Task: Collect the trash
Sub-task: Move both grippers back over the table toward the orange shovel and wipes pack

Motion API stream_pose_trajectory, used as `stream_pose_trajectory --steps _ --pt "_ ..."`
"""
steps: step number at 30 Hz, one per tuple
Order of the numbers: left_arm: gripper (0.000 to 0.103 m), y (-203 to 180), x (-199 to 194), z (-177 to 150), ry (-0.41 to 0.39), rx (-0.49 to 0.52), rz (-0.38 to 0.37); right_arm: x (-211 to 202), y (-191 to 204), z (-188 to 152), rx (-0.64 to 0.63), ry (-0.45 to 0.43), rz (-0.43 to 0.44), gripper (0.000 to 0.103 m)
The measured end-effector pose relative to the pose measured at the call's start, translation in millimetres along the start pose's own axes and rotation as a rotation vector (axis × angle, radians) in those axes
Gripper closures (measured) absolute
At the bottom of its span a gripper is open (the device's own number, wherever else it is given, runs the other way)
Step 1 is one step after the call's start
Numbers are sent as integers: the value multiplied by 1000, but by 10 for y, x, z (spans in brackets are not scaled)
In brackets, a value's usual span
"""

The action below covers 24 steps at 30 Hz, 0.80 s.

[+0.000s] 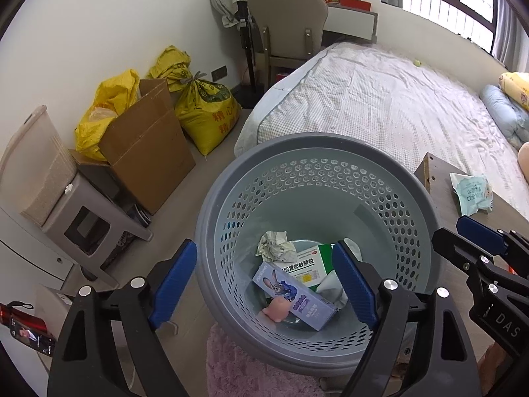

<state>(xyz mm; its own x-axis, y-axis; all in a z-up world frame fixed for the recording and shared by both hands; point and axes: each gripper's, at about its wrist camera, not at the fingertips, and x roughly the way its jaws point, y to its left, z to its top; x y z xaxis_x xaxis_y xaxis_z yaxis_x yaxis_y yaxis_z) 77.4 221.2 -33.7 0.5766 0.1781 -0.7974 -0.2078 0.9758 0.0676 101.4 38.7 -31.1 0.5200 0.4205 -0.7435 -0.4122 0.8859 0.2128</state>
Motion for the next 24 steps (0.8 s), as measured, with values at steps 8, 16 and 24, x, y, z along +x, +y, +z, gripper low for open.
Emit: stream_pose_trajectory --steps 8,16,24 --pt "17 -116 -155 -44 -26 24 -9 -258 -106 -111 29 -42 -17 53" --pt "16 -383 -296 -93 -50 71 -40 -552 -375 -290 76 -81 -59 51" --pt "15 -753 -368 -157 -54 128 -107 -860 -825 -570 146 -106 -151 50"
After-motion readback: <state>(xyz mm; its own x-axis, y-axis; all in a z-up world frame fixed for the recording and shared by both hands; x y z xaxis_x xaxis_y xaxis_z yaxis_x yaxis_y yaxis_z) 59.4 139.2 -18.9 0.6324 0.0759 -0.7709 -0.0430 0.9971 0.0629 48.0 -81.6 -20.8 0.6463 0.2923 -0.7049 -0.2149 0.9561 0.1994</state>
